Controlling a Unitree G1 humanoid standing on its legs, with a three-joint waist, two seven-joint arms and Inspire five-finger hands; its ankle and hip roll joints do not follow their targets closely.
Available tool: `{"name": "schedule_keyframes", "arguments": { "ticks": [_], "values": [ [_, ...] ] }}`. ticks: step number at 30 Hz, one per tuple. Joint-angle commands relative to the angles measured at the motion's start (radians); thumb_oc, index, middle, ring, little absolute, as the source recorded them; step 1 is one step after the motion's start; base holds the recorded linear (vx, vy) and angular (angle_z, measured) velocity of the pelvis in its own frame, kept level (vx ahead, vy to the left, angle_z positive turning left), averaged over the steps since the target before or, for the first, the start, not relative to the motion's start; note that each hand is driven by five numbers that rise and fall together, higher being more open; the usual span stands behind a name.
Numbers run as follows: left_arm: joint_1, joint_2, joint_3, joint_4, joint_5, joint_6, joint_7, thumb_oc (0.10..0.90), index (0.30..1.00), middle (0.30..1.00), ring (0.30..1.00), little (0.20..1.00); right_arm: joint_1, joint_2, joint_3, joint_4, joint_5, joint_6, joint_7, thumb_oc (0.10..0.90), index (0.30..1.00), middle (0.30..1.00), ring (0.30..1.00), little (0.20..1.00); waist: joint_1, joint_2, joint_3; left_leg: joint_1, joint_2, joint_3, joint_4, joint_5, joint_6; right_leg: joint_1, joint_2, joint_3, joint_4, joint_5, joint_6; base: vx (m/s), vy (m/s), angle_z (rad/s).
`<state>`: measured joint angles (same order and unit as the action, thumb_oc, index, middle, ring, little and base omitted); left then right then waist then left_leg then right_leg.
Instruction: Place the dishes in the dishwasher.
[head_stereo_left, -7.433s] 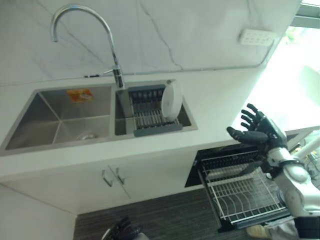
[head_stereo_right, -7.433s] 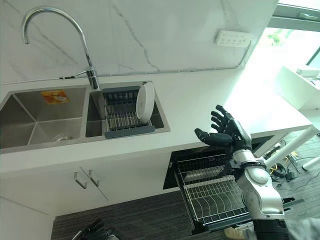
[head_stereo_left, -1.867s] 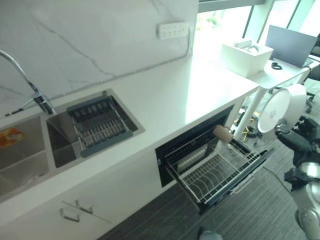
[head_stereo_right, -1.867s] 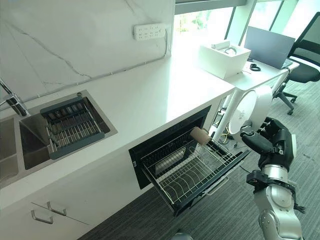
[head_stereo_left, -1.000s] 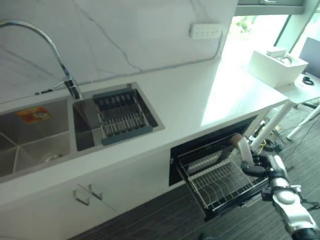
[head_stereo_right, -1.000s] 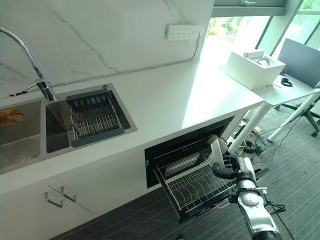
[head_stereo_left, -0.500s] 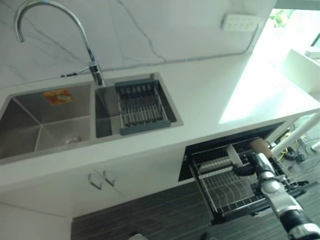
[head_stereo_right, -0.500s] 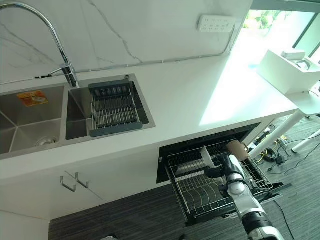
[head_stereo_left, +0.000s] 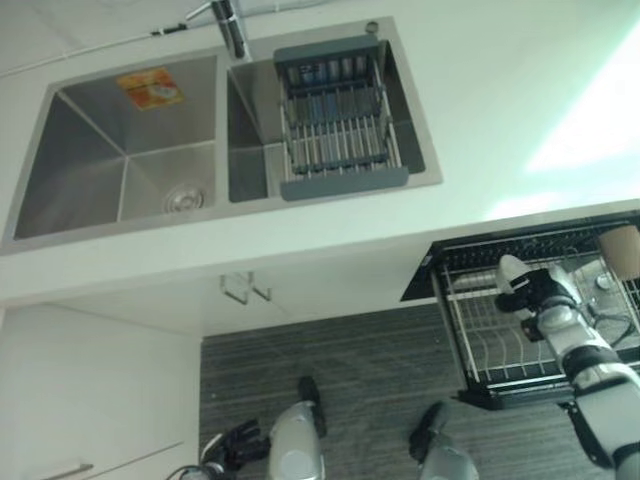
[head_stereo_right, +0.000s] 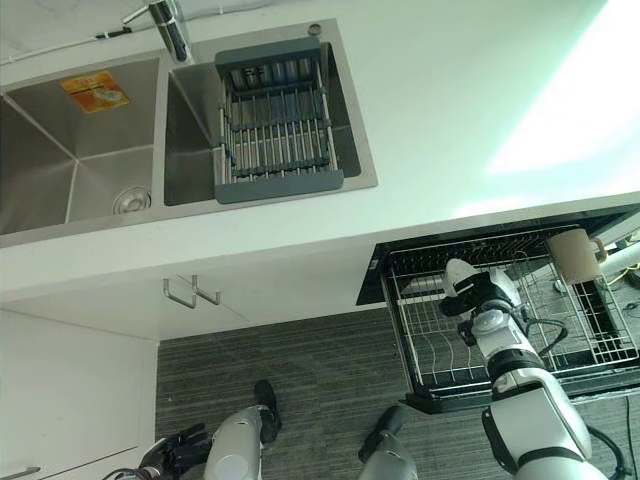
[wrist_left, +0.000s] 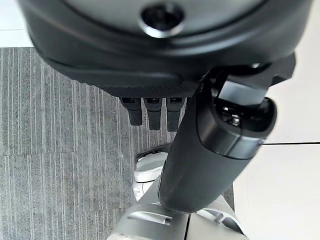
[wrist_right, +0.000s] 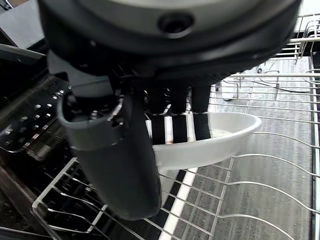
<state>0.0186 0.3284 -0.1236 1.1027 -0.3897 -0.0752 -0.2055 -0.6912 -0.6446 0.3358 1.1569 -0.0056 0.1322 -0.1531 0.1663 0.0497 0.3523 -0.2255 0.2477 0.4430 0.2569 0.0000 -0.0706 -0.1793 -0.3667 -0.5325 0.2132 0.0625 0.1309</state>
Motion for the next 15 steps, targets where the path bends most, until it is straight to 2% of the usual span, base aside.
{"name": "schedule_keyframes", "arguments": {
  "ticks": [1, 2, 3, 4, 7, 9, 15],
  "values": [
    [0.014, -0.006, -0.068, -0.039, -0.043, -0.053, -0.037, 0.800, 0.900, 0.900, 0.900, 0.900, -0.047, -0.066, 0.009, 0.006, -0.066, 0.022, -0.013, 0.400, 0.300, 0.300, 0.300, 0.300, 0.014, 0.005, -0.070, 0.066, 0.025, -0.021, 0.043, -0.149, -0.041, 0.007, -0.024, -0.031, 0.087, -0.125, 0.046, 0.00, 0.028, 0.10],
    [0.012, -0.006, -0.071, -0.039, -0.045, -0.053, -0.038, 0.800, 0.900, 0.900, 0.900, 0.900, -0.049, -0.062, 0.010, 0.011, -0.062, 0.030, -0.010, 0.400, 0.300, 0.300, 0.300, 0.300, 0.014, 0.006, -0.070, 0.066, 0.025, -0.022, 0.043, -0.150, -0.041, 0.006, -0.024, -0.032, 0.087, -0.125, 0.046, -0.01, 0.020, 0.13],
    [0.010, -0.006, -0.071, -0.039, -0.047, -0.052, -0.040, 0.800, 0.900, 0.900, 0.900, 0.900, -0.048, -0.059, 0.010, 0.015, -0.059, 0.029, -0.014, 0.496, 0.444, 0.444, 0.444, 0.444, 0.014, 0.007, -0.070, 0.066, 0.024, -0.021, 0.043, -0.150, -0.040, 0.006, -0.025, -0.031, 0.087, -0.125, 0.046, 0.00, 0.021, 0.11],
    [0.011, -0.008, -0.072, -0.040, -0.047, -0.053, -0.040, 0.800, 0.900, 0.900, 0.900, 0.900, -0.042, -0.057, 0.007, 0.017, -0.053, 0.037, -0.018, 0.800, 0.900, 0.900, 0.900, 0.900, 0.013, 0.006, -0.070, 0.067, 0.023, -0.020, 0.043, -0.150, -0.040, 0.007, -0.025, -0.031, 0.087, -0.125, 0.045, 0.02, 0.025, 0.06],
    [0.015, -0.009, -0.071, -0.036, -0.039, -0.057, -0.047, 0.800, 0.900, 0.900, 0.900, 0.900, -0.035, -0.052, -0.008, 0.023, -0.036, 0.033, -0.011, 0.800, 0.900, 0.900, 0.900, 0.900, 0.010, 0.007, -0.072, 0.075, 0.023, -0.016, 0.043, -0.152, -0.039, 0.011, -0.025, -0.031, 0.087, -0.125, 0.045, 0.02, 0.017, 0.00],
    [0.015, -0.007, -0.070, -0.036, -0.036, -0.055, -0.050, 0.800, 0.900, 0.900, 0.900, 0.900, -0.036, -0.053, -0.007, 0.021, -0.083, 0.043, -0.009, 0.800, 0.900, 0.900, 0.900, 0.900, 0.008, 0.006, -0.074, 0.078, 0.021, -0.015, 0.043, -0.154, -0.037, 0.010, -0.024, -0.028, 0.087, -0.125, 0.045, 0.00, 0.000, 0.00],
    [0.014, 0.000, -0.069, -0.032, -0.030, -0.051, -0.057, 0.800, 0.900, 0.900, 0.900, 0.900, -0.042, -0.067, -0.013, 0.022, -0.010, 0.061, 0.042, 0.800, 0.900, 0.900, 0.900, 0.900, 0.002, -0.003, -0.079, 0.095, 0.021, -0.013, 0.043, -0.157, -0.035, 0.017, -0.022, -0.021, 0.087, -0.121, 0.047, 0.01, 0.001, 0.00]
  ]
}}
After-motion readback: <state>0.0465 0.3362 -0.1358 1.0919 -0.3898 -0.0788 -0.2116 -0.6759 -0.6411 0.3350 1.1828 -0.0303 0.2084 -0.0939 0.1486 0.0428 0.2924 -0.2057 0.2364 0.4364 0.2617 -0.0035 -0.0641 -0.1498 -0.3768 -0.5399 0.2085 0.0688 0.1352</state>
